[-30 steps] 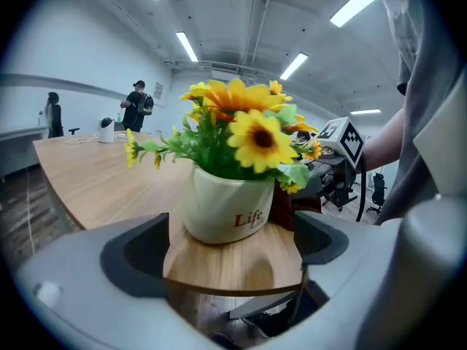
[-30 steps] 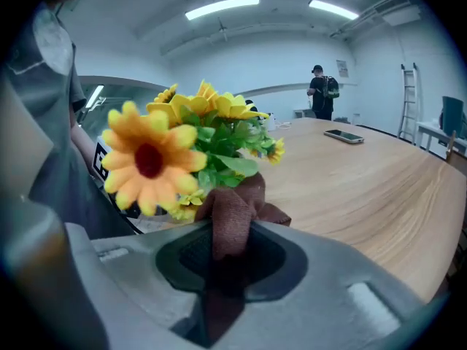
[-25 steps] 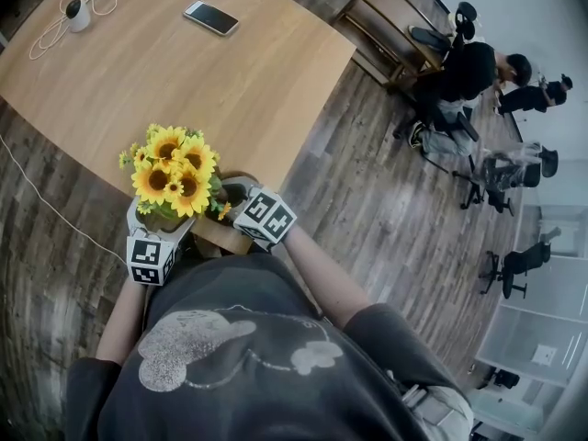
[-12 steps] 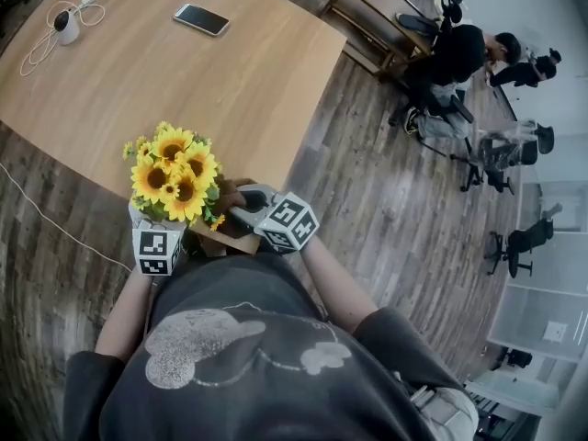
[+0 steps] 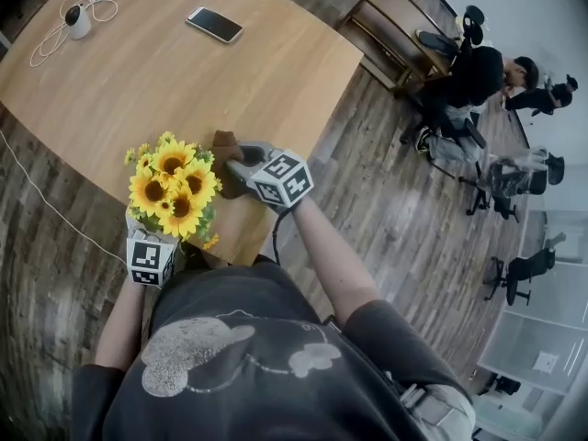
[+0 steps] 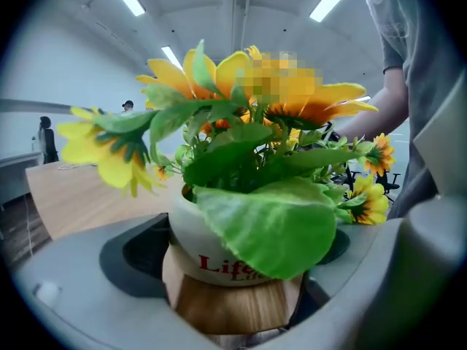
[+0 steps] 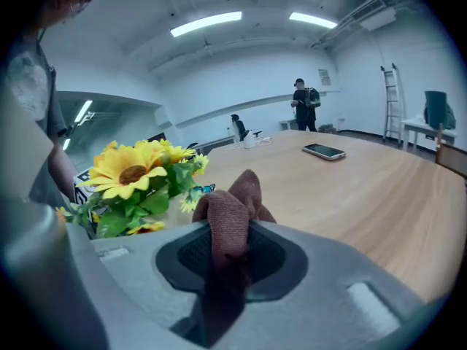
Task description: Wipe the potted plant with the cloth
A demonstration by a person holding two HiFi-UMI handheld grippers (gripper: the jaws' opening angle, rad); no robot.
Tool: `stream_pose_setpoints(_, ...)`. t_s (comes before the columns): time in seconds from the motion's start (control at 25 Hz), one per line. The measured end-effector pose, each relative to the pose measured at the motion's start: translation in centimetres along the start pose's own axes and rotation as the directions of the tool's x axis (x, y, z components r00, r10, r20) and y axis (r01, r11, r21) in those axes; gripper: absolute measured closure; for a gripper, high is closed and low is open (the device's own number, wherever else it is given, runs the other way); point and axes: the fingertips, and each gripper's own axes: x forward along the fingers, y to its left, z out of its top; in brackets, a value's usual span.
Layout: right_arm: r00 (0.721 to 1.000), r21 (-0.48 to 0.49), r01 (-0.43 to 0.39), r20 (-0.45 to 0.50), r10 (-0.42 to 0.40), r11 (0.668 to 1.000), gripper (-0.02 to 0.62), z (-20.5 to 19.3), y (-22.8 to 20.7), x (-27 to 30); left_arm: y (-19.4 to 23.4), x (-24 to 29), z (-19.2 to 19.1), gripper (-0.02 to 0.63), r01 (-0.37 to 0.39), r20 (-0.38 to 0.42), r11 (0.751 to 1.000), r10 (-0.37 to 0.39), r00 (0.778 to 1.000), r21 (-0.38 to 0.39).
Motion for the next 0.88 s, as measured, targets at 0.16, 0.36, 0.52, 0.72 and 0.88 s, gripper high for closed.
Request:
stream_pose_setpoints(0.16,0.992,-0.066,-0.111,-0.065,0.107,0.992,0.525,1.5,1.1,4.6,-0.2,-0.4,-0.2,0.029,0.006,-0.004,1.0,-0.006,1.0,0.011)
stream_pose_setpoints(0.36,0.966,-0.098,-0.244,-0.112,0.233,0.965,0.525,2.2,3.5,8.1,0.0,0.0,-0.3,0.028,0.006,-0.007,1.0,-0.006,1.0,0.007)
stream_pose_setpoints(0.52,0.955,-0.096,-0.285,-0.115,0.274,0.954,0.525,2.1,4.7,8.3,0.0,0.1,-0.2,0.026,0.0,-0.003,1.0,0.0,1.0,0.003)
stream_pose_setpoints(0.72,0.947,-0.04,-0.311,-0.101,0.306,0.95,0.525,1.5,5.5,7.1,0.1,0.1,-0.2,0.025,0.011,-0.005,1.0,-0.011,1.0,0.006)
stream_pose_setpoints(0.88,0.954,-0.006,-0.292,-0.074,0.291,0.956,0.526,0.0,5.8,5.0,-0.1,-0.1,-0.4,0.023,0.018,-0.006,1.0,-0.018,1.0,0.011)
